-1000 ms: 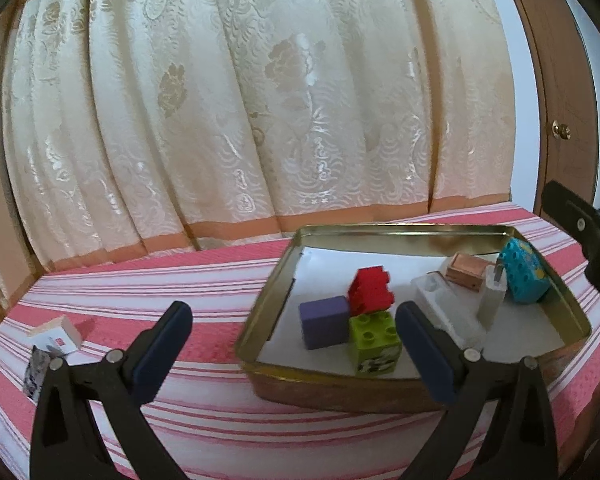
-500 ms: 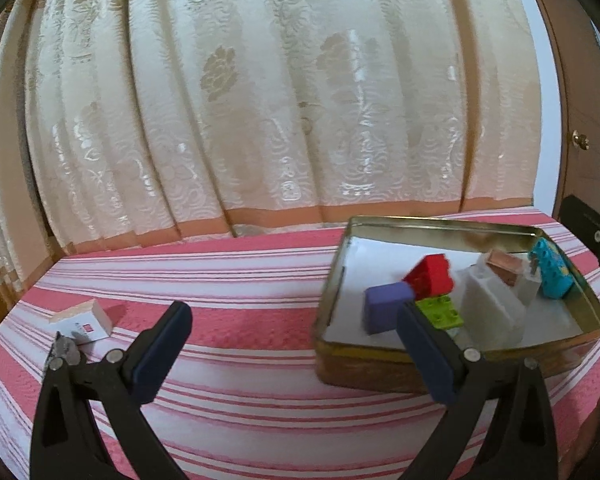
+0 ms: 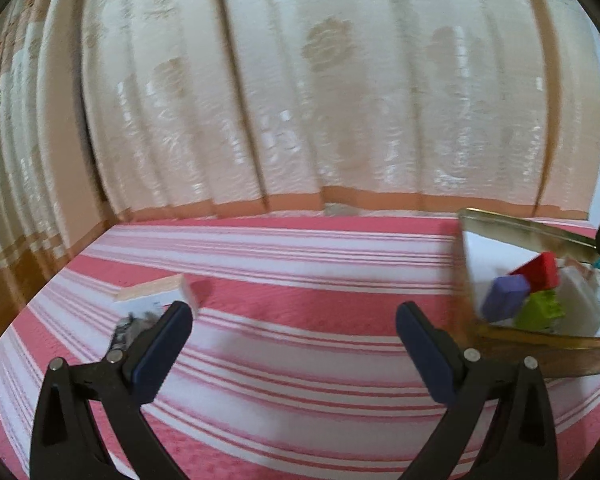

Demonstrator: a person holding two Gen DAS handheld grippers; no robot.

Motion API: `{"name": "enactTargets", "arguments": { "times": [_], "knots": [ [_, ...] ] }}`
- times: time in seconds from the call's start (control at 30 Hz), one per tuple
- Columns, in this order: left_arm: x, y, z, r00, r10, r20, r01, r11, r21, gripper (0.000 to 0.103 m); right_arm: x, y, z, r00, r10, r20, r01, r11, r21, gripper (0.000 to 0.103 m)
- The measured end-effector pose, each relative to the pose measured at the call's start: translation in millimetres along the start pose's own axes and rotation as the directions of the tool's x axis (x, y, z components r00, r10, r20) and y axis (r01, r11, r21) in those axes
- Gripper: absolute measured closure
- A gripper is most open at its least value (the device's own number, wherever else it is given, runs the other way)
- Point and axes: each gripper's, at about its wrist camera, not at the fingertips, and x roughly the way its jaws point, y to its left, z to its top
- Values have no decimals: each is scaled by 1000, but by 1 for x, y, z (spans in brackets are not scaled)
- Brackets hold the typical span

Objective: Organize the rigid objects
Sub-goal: 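Withdraw both tools from the tray toward the hair clip and patterned box, then grasp the black-and-grey hair clip with the left tool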

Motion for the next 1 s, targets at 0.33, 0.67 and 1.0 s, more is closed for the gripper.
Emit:
{"name": "enactTargets", "arguments": {
  "times": [0.33,0.67,1.0],
  "knots": [
    [16,57,-3,994,98,-58,-101,993,-60,0,10,44,-12,996,73,-43,-73,997,-8,11],
    [33,104,-9,978,158,-136,-176,976,-127,0,18,75,-19,990,119,-73,-119,993,10,11],
    [69,147,-22,948,68,-311,-140,966,-215,24,28,119,-31,972,191,-137,-192,981,4,11]
  ]
}}
